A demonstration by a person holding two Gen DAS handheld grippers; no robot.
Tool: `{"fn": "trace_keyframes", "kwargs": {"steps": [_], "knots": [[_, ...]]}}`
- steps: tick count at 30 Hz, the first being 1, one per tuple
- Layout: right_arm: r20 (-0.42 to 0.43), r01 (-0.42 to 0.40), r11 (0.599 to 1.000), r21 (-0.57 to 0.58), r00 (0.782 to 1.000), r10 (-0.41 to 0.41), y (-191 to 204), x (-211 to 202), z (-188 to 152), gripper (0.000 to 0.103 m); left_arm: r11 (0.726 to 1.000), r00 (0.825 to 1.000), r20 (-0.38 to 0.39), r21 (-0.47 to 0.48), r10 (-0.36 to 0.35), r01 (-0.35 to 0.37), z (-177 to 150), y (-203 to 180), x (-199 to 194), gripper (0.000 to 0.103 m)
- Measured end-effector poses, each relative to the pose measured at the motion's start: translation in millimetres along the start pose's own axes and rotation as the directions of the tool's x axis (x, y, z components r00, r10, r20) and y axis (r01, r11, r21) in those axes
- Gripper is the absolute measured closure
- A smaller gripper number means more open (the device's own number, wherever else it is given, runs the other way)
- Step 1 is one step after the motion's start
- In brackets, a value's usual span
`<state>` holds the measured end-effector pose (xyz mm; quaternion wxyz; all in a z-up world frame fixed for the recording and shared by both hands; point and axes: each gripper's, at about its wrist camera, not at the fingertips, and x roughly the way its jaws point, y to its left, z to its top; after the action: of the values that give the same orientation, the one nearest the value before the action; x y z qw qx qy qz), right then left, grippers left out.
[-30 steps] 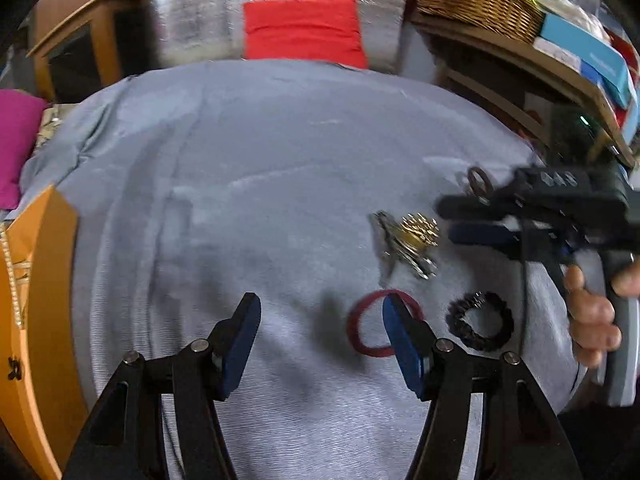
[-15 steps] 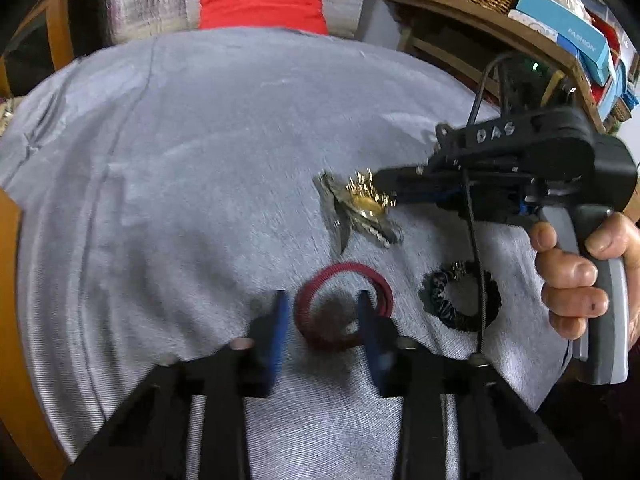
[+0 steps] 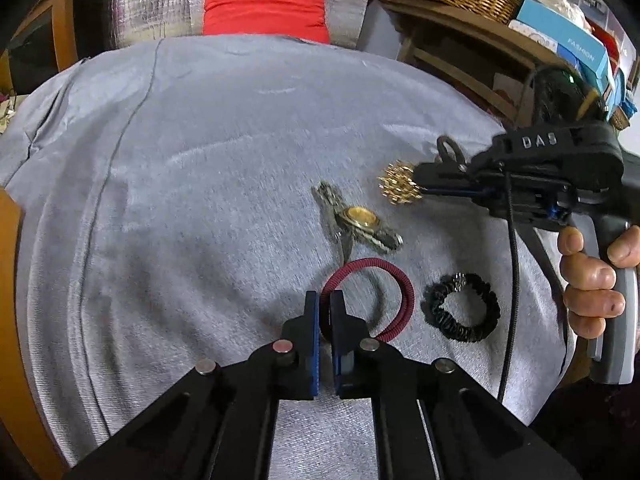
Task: Organize jewelry
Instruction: 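Grasp the red hair tie with the left tool while the right tool grasps the gold brooch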
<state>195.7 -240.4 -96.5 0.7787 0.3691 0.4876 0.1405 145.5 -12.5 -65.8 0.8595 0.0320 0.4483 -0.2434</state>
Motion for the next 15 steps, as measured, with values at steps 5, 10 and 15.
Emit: {"fn": "trace_keyframes", "kwargs": {"steps": [5, 10, 15], "knots": [[0.025, -0.004, 1.000, 0.009, 1.000, 0.004, -7.6, -15.4, 3.0, 0.099, 0.999, 0.999, 0.035, -0.031, 0.016, -0.015, 5.0, 7.4, -11.6, 0.098], [0.046, -0.024, 1.000, 0.009, 0.999, 0.024, -5.2, -24.5, 2.4, 0.099, 0.997, 0.995, 0.084, -0.072, 0.045, -0.039, 7.1, 16.5, -25.6, 0.098], [0.053, -0.050, 0.999, -0.008, 0.997, 0.050, 6.7, -27.3, -0.8, 0.099, 0.995, 0.992, 0.110, -0.080, 0.068, -0.059, 6.8, 20.5, -35.5, 0.098]]}}
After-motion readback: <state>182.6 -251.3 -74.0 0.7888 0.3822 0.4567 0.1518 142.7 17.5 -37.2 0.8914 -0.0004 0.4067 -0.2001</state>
